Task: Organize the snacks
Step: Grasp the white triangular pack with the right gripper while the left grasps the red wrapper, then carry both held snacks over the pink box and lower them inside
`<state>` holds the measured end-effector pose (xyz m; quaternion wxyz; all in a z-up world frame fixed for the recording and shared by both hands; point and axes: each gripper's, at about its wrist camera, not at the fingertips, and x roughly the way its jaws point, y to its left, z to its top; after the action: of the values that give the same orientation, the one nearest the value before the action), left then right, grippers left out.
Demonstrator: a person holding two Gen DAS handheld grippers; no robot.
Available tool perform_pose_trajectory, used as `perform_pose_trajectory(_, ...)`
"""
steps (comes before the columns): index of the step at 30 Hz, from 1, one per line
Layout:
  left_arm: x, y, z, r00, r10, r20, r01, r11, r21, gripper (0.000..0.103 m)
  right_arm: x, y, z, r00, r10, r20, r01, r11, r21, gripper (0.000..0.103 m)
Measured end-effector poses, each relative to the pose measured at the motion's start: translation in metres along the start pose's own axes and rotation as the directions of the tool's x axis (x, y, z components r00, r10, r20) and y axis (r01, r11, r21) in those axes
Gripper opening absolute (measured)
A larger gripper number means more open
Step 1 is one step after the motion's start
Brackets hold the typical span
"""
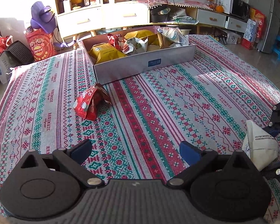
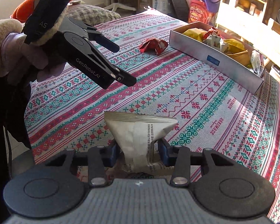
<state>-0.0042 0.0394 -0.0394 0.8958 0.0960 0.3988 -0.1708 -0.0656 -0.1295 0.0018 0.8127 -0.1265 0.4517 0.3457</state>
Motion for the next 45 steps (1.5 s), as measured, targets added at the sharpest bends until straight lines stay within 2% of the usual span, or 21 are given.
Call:
perform_pose_trajectory(1, 0.002, 0.004, 0.001, 1.0, 0.014, 0.01, -0.014, 1.0, -0.007, 0.102, 0.0, 0.0, 0.001, 1.0, -0.007, 0.001, 0.007, 1.0, -0.001, 0.034)
perform_pose_trajectory(10, 0.023, 0.03, 0.014, 0.988, 0.134, 0.072, -0.132, 0.991, -0.03, 0.102, -0.004, -0.007, 0.007, 0.999, -0.046, 0.024, 0.045, 0.998, 0.045, 0.034)
perform_pose_trajectory(16, 0.036, 0.046, 0.031, 0.987, 0.131, 0.092, -0.126, 0.99, -0.058, 0.1, -0.002, -0.011, 0.013, 0.998, -0.059, 0.024, 0.057, 0.996, 0.065, 0.034)
perform_pose_trajectory(19, 0.042, 0.048, 0.039, 0.988, 0.118, 0.099, -0.115, 0.993, -0.034, 0.094, -0.001, -0.015, 0.017, 0.997, -0.068, 0.025, 0.066, 0.995, 0.08, 0.034)
perform_pose_trajectory(21, 0.047, 0.049, 0.043, 0.991, 0.098, 0.086, -0.097, 0.995, -0.015, 0.084, 0.0, -0.019, 0.019, 0.997, -0.075, 0.025, 0.072, 0.992, 0.099, 0.034)
perform_pose_trajectory(27, 0.056, 0.044, 0.048, 0.996, 0.067, 0.051, -0.07, 0.996, 0.047, 0.067, 0.004, -0.029, 0.025, 0.995, -0.101, 0.021, 0.097, 0.985, 0.146, 0.034)
perform_pose_trajectory(31, 0.055, 0.04, 0.049, 0.997, 0.061, 0.038, -0.063, 0.996, 0.069, 0.063, 0.007, -0.035, 0.026, 0.993, -0.114, 0.009, 0.111, 0.98, 0.168, 0.034)
perform_pose_trajectory(38, 0.052, 0.033, 0.049, 0.997, 0.081, 0.01, -0.082, 0.995, 0.063, 0.051, 0.012, -0.046, 0.028, 0.987, -0.159, -0.023, 0.16, 0.961, 0.228, 0.034)
perform_pose_trajectory(45, 0.049, 0.032, 0.054, 0.996, 0.078, -0.033, -0.078, 0.997, -0.003, 0.047, 0.013, -0.067, 0.033, 0.978, -0.202, -0.042, 0.205, 0.925, 0.321, 0.034)
